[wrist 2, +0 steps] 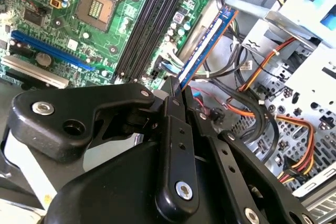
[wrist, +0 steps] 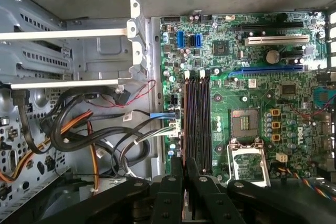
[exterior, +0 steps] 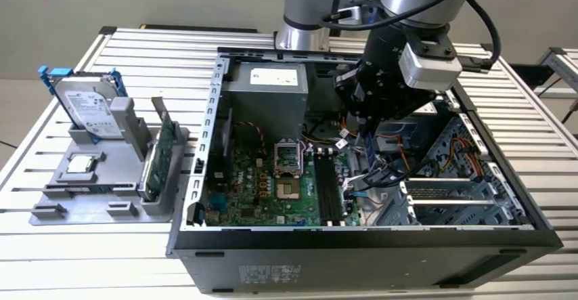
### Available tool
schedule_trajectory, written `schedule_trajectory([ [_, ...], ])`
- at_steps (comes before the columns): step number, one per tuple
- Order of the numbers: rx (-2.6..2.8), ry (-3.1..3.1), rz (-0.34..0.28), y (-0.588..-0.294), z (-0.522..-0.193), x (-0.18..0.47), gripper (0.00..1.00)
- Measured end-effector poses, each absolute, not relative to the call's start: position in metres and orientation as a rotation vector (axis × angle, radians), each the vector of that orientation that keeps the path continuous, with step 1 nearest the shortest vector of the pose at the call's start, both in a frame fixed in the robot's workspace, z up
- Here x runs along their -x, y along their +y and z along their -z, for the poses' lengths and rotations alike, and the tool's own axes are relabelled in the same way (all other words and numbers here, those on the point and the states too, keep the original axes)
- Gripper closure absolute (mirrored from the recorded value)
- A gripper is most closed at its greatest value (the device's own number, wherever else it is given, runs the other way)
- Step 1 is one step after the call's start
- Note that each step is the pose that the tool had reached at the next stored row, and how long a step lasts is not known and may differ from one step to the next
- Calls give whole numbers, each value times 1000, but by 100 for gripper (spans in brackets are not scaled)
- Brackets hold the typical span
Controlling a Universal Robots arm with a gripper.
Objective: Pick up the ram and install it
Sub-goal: 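Insert the ram into the slot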
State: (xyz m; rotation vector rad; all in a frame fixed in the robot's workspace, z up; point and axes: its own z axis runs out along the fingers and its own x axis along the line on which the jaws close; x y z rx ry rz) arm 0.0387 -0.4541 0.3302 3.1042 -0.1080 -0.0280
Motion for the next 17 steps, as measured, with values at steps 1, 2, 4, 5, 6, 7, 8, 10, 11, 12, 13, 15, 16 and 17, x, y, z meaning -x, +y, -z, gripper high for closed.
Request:
schedule_trajectory([
  [1, -3104, -108, 28, -454, -330, -39, 100],
  [2, -3104, -108, 28, -454, -330, -40, 100],
  [4, -3104, -108, 28, -453, -329, -40, 100],
  [5, -3104, -108, 28, -453, -329, -40, 100],
  [6, -3104, -108, 28, -453, -328, -40, 100],
  [7, -3104, -108, 28, -453, -328, -40, 100],
  [8, -3104, -108, 28, -452, -327, -40, 100],
  [10, -3104, -108, 28, -452, -327, -41, 100],
  [11, -3104, -108, 28, -452, -326, -41, 100],
  [12, -3104, -108, 28, -451, -326, -41, 100],
  [13, -3104, -108, 28, -451, -325, -41, 100],
  [15, -3104, -108, 28, -451, -325, -41, 100],
  [16, -3104, -108, 28, -451, -325, -41, 100],
  [17, -3104, -108, 28, -451, -324, -41, 100],
])
